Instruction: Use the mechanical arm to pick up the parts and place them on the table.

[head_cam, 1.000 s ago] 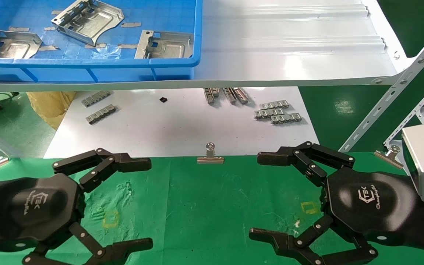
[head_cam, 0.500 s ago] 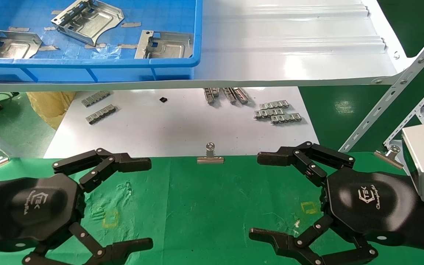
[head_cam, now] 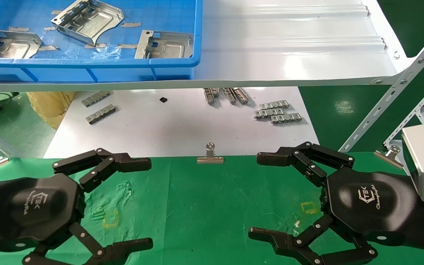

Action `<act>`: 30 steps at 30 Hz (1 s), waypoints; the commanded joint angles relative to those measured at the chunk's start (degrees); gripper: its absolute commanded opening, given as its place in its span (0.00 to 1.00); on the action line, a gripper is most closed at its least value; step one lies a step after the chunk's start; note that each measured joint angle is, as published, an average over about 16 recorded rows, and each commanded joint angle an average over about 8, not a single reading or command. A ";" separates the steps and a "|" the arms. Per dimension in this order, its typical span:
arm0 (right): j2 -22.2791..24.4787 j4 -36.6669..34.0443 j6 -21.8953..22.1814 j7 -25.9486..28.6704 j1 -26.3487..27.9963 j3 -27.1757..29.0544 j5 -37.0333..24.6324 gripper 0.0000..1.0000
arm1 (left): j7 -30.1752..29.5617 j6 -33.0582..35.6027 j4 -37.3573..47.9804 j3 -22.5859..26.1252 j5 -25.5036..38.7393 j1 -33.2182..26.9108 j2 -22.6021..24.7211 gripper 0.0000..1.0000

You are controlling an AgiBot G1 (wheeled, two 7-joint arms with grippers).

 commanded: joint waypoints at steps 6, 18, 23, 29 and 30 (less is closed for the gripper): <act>0.00 0.00 0.00 0.00 0.00 0.00 0.00 0.00 | 0.00 0.00 0.00 0.00 0.00 0.00 0.00 1.00; 0.00 0.00 0.00 0.00 0.00 0.00 0.00 0.00 | 0.00 0.00 0.00 0.00 0.00 0.00 0.00 1.00; 0.00 0.00 0.00 0.00 0.00 0.00 0.00 0.00 | 0.00 0.00 0.00 0.00 0.00 0.00 0.00 1.00; 0.00 0.00 0.00 0.00 0.00 0.00 0.00 0.00 | 0.00 0.00 0.00 0.00 0.00 0.00 0.00 1.00; 0.00 0.00 0.00 0.00 0.00 0.00 0.00 0.00 | -0.01 0.00 -0.02 0.00 -0.01 0.01 0.00 1.00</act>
